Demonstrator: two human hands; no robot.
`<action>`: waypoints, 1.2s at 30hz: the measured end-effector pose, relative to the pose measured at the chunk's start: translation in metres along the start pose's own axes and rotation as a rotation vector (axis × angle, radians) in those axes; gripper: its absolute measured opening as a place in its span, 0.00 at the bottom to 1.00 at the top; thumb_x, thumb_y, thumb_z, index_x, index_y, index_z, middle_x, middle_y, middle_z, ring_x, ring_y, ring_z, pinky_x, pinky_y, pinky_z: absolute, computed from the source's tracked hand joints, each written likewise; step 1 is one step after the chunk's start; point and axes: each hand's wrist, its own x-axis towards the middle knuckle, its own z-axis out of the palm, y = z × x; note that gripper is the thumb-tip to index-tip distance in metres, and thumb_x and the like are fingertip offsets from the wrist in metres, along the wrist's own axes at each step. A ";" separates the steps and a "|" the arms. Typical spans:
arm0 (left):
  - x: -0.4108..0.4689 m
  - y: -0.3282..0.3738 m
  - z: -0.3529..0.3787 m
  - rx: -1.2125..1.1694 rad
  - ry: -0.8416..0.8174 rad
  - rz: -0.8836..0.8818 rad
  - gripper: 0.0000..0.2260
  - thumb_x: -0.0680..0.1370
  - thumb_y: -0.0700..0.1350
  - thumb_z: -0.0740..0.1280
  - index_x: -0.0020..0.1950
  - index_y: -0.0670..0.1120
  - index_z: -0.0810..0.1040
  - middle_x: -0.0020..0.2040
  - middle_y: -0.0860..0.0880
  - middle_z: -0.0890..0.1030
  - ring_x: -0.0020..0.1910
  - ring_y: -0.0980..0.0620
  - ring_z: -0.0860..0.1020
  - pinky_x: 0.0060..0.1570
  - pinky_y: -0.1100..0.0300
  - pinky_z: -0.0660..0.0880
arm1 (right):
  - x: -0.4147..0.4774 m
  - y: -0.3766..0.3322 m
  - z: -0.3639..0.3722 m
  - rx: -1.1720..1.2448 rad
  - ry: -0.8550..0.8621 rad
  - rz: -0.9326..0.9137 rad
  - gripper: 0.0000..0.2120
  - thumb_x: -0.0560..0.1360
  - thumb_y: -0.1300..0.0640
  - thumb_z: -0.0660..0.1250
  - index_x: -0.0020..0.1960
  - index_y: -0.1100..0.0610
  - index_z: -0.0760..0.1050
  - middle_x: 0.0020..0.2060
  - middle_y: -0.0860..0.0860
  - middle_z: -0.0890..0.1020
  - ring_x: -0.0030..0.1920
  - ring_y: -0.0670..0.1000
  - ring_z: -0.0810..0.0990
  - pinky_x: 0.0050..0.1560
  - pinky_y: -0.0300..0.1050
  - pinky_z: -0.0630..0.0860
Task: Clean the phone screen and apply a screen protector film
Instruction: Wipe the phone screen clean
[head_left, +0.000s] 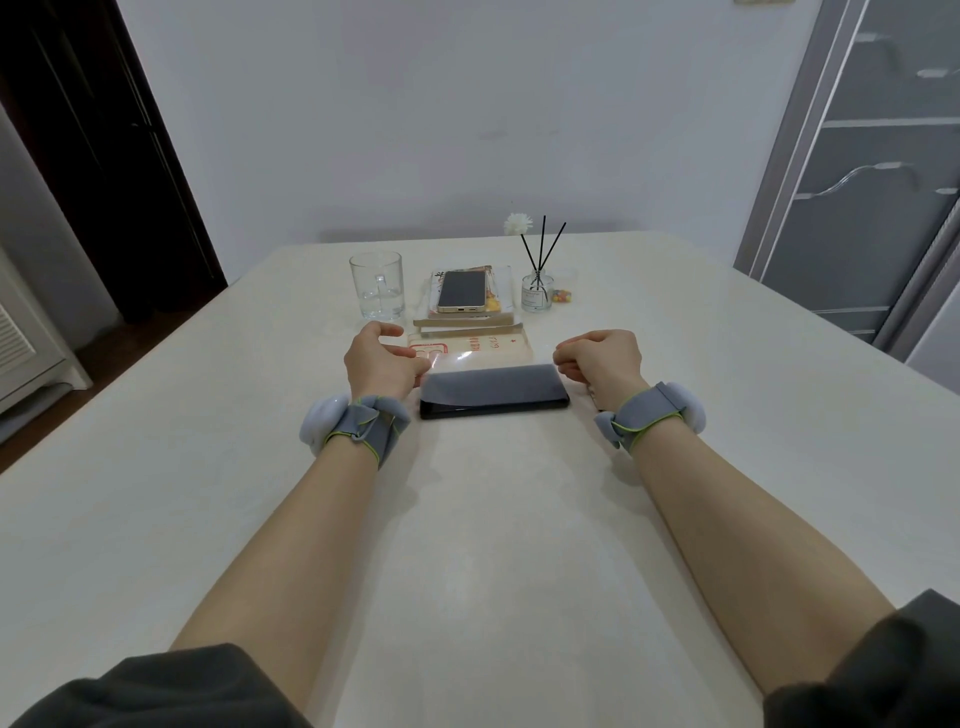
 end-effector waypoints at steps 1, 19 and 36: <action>0.000 0.000 0.000 -0.001 -0.001 0.001 0.21 0.66 0.32 0.75 0.56 0.43 0.75 0.41 0.45 0.81 0.37 0.45 0.80 0.46 0.48 0.82 | 0.000 0.000 0.000 0.002 0.000 0.001 0.07 0.62 0.70 0.71 0.29 0.61 0.79 0.27 0.58 0.79 0.27 0.53 0.77 0.31 0.39 0.77; -0.002 -0.003 0.002 0.017 0.002 0.003 0.20 0.67 0.30 0.73 0.55 0.44 0.75 0.39 0.46 0.80 0.33 0.48 0.79 0.46 0.49 0.82 | 0.000 0.002 -0.001 -0.048 -0.023 0.029 0.07 0.65 0.70 0.71 0.32 0.61 0.79 0.26 0.56 0.78 0.24 0.49 0.76 0.25 0.34 0.73; 0.003 -0.010 0.003 0.069 0.000 0.018 0.18 0.63 0.32 0.74 0.48 0.47 0.77 0.41 0.45 0.83 0.45 0.42 0.83 0.50 0.48 0.81 | -0.001 0.003 -0.001 -0.119 -0.032 -0.021 0.04 0.67 0.69 0.72 0.40 0.62 0.82 0.29 0.53 0.79 0.27 0.48 0.76 0.30 0.34 0.76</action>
